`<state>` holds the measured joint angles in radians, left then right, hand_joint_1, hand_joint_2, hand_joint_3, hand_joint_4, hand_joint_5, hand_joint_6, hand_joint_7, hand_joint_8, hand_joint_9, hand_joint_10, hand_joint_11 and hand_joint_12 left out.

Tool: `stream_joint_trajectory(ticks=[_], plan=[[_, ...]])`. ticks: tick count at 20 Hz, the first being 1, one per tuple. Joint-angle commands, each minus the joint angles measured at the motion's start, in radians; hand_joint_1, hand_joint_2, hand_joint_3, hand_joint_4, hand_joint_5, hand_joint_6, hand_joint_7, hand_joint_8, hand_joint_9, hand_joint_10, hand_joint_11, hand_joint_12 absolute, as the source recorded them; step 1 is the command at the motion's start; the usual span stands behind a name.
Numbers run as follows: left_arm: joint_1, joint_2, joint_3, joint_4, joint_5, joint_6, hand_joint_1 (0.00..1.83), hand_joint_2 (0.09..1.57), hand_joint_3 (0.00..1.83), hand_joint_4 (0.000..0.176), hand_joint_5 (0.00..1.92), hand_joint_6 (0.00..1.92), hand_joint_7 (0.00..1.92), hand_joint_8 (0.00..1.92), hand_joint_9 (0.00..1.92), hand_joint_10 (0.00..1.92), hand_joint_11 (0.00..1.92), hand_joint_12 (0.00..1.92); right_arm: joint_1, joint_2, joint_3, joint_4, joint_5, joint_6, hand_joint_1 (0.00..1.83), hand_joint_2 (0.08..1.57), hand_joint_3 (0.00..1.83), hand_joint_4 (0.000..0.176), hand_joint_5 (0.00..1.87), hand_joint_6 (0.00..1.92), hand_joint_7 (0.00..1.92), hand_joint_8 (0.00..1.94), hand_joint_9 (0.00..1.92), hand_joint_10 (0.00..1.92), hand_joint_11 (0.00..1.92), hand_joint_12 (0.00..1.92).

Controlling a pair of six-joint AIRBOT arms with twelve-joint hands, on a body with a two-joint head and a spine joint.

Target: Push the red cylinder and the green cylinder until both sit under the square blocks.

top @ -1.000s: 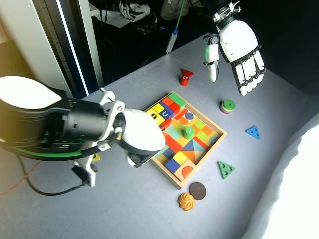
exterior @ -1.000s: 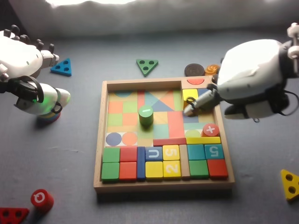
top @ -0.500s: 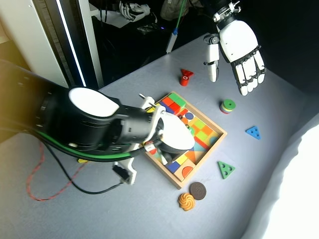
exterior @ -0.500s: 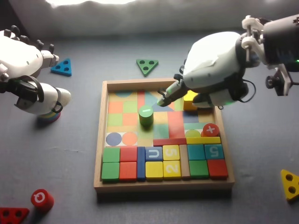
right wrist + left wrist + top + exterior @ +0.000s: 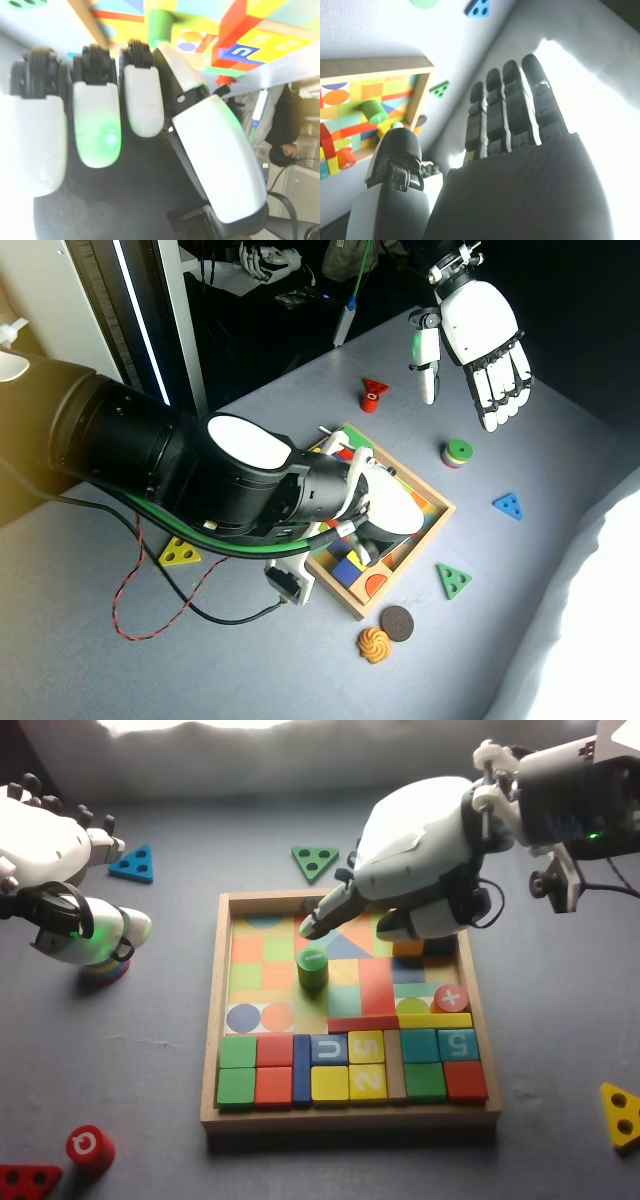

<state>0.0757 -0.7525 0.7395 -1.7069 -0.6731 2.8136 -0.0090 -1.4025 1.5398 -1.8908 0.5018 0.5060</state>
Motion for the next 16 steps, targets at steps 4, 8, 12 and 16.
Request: stream_joint_trajectory(ticks=[4,8,12,16], plan=[[-0.010,0.011,0.007,0.057,-0.024,0.006,0.07,1.35,0.01,0.000,0.28,0.00,0.34,0.01,0.32,0.01,0.00,0.64,0.012,0.004,0.004,0.034,-0.003,0.005,0.61,1.57,0.07,0.000,0.38,0.01,1.66,1.94,1.82,1.92,1.92,1.92],[-0.010,0.011,0.007,0.057,-0.024,0.006,0.03,1.35,0.00,0.000,0.22,0.00,0.28,0.00,0.26,0.00,0.00,0.59,0.008,0.004,0.004,0.034,-0.003,0.005,0.59,1.57,0.10,0.000,0.32,0.00,1.68,1.94,1.83,1.92,1.92,1.92],[-0.011,0.011,0.008,0.057,-0.024,0.006,0.06,1.35,0.00,0.000,0.22,0.00,0.27,0.00,0.25,0.00,0.00,0.60,-0.002,0.004,0.004,0.033,-0.010,-0.017,0.63,1.57,0.06,0.000,0.34,0.01,1.67,1.94,1.82,1.92,1.92,1.92],[-0.011,0.011,0.008,0.057,-0.024,0.006,0.12,1.33,0.00,0.000,0.28,0.01,0.33,0.01,0.30,0.01,0.00,0.61,-0.012,0.004,0.004,0.033,-0.009,-0.017,0.59,1.57,0.08,0.000,0.35,0.01,1.66,1.94,1.82,1.92,1.91,1.92]])
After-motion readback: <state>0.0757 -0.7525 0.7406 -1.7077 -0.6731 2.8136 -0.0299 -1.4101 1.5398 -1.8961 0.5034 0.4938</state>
